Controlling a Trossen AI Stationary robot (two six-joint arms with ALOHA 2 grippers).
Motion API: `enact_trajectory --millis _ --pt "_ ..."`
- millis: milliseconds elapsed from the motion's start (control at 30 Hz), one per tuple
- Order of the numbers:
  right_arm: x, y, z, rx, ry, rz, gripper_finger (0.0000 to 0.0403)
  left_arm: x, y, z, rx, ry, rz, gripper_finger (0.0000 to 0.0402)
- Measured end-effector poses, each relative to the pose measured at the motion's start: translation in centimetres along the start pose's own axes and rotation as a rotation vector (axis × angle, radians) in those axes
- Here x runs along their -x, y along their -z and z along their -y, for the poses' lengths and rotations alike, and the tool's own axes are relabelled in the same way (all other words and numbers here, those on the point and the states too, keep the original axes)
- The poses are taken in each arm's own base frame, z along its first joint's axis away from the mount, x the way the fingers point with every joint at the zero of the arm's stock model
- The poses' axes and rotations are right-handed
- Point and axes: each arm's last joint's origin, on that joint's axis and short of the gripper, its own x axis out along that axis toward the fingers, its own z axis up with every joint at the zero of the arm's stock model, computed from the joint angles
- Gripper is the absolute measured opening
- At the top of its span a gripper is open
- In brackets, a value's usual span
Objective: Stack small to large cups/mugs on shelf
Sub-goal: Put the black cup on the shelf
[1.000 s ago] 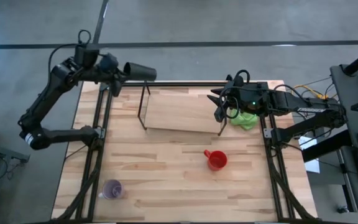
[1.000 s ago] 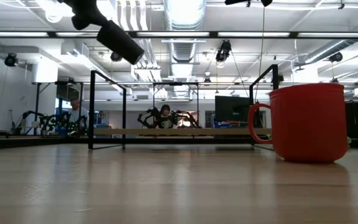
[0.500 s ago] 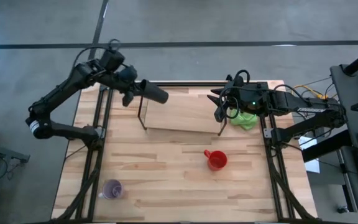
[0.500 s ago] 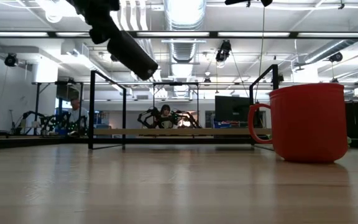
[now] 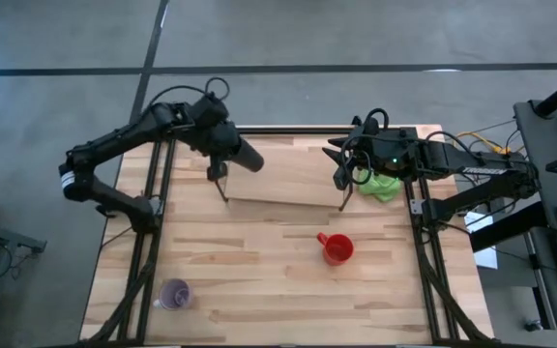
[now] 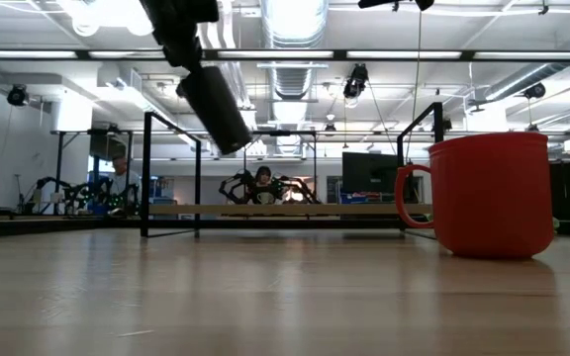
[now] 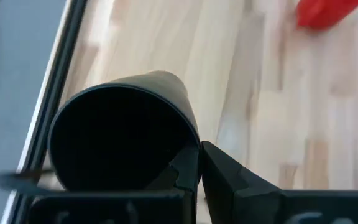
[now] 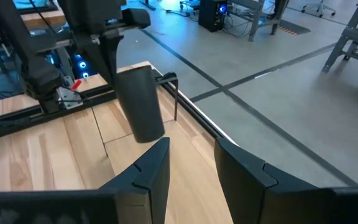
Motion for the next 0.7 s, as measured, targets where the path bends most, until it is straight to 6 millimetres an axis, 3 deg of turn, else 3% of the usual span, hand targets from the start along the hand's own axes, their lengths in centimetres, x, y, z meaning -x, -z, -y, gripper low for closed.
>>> enact_trajectory --millis 200,700 --pt "0.0 0.0 0.0 0.003 0.000 0.000 0.0121 -1.3 -0.8 0.0 -0.013 -0.064 -0.195 0.0000" --pt "0.0 0.6 0.1 0.009 0.011 -0.056 0.0121 -6.7 -2.9 -1.1 0.002 0.003 -0.350 0.0000"
